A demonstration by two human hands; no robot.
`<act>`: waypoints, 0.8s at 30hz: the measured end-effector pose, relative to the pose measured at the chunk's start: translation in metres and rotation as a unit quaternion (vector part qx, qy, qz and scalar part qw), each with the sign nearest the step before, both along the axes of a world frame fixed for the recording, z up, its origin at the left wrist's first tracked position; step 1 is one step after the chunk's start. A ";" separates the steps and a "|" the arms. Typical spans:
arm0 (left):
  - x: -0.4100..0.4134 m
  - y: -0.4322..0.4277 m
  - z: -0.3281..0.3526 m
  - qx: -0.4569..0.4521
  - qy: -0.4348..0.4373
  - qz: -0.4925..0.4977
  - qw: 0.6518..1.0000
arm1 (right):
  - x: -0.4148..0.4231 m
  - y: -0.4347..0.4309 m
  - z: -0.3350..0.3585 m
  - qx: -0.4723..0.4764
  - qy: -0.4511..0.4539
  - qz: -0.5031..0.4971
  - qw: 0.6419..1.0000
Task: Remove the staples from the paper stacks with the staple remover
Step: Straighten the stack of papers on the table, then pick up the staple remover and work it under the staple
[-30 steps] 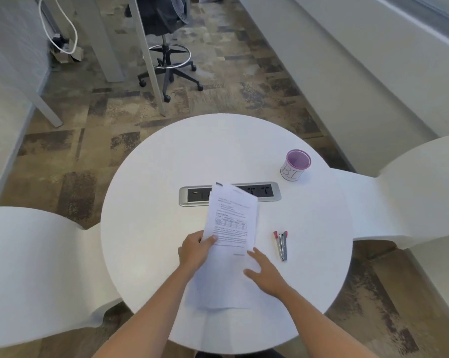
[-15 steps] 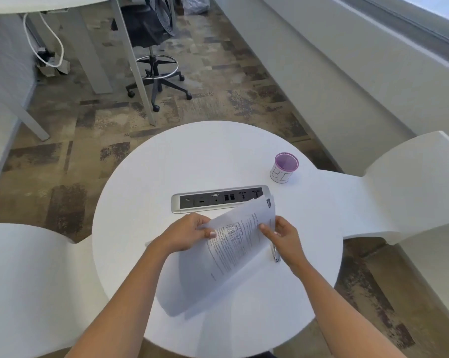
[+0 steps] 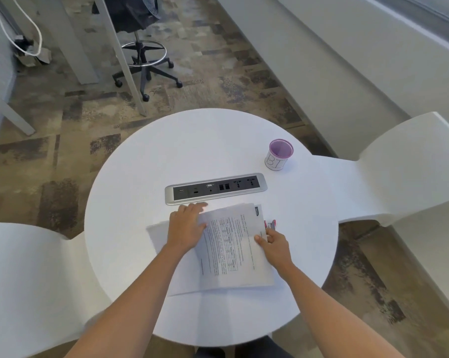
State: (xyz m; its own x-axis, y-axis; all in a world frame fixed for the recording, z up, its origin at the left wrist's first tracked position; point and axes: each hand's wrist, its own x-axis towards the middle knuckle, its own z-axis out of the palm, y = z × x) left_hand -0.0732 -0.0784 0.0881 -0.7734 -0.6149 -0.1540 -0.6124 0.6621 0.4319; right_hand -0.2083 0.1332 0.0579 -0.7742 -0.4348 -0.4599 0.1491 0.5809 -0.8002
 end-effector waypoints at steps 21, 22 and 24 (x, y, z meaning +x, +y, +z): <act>0.042 0.069 -0.105 0.010 -0.281 -0.152 0.948 | -0.061 0.026 -0.039 0.199 0.226 0.249 0.920; 0.043 0.070 -0.104 0.007 -0.285 -0.152 0.946 | -0.066 0.028 -0.039 0.217 0.245 0.314 0.891; 0.045 0.070 -0.104 0.000 -0.293 -0.153 0.944 | -0.074 0.029 -0.037 0.263 0.278 0.408 0.829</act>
State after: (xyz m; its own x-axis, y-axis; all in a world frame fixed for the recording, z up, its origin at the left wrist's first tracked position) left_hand -0.0286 -0.0087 -0.0164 -0.6963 -0.3770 -0.6108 -0.5269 0.8463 0.0783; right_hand -0.2824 0.1626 0.0212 -0.4763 -0.7711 -0.4226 -0.7727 0.5964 -0.2174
